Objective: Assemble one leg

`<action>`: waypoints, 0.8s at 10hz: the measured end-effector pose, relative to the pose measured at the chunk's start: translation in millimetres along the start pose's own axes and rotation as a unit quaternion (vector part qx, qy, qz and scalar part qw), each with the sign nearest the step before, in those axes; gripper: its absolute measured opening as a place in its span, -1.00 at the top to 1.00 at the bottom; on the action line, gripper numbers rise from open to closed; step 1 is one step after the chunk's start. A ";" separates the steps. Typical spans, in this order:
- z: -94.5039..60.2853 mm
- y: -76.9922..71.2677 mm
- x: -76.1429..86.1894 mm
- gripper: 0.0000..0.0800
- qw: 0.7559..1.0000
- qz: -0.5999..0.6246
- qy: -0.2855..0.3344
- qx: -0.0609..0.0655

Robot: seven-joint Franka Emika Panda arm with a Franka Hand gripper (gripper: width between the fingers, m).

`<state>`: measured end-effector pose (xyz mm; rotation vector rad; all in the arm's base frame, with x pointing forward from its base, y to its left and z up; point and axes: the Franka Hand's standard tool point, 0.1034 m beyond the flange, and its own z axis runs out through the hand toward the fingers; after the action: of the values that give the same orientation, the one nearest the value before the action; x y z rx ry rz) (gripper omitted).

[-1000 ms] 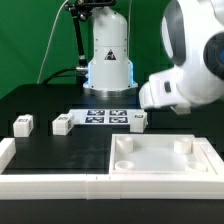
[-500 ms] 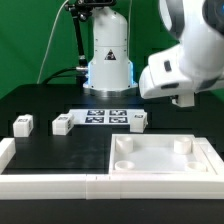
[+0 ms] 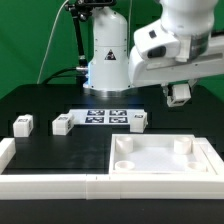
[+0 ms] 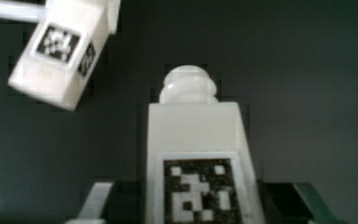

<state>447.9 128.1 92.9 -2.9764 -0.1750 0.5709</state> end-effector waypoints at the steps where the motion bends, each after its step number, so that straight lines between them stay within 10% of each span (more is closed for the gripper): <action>1: 2.4 1.1 -2.4 0.27 1.000 -0.001 0.029 -0.004; 4: -12.9 3.6 17.5 0.27 0.984 -0.030 0.178 -0.016; 8: -59.4 16.1 67.6 0.27 0.973 -0.051 0.225 -0.016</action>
Offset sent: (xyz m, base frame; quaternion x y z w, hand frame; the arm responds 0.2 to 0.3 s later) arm 0.0378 -0.0144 0.0096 0.0057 0.2430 -0.0531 0.9686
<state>534.0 116.2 121.3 -3.0074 -0.2951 -0.1261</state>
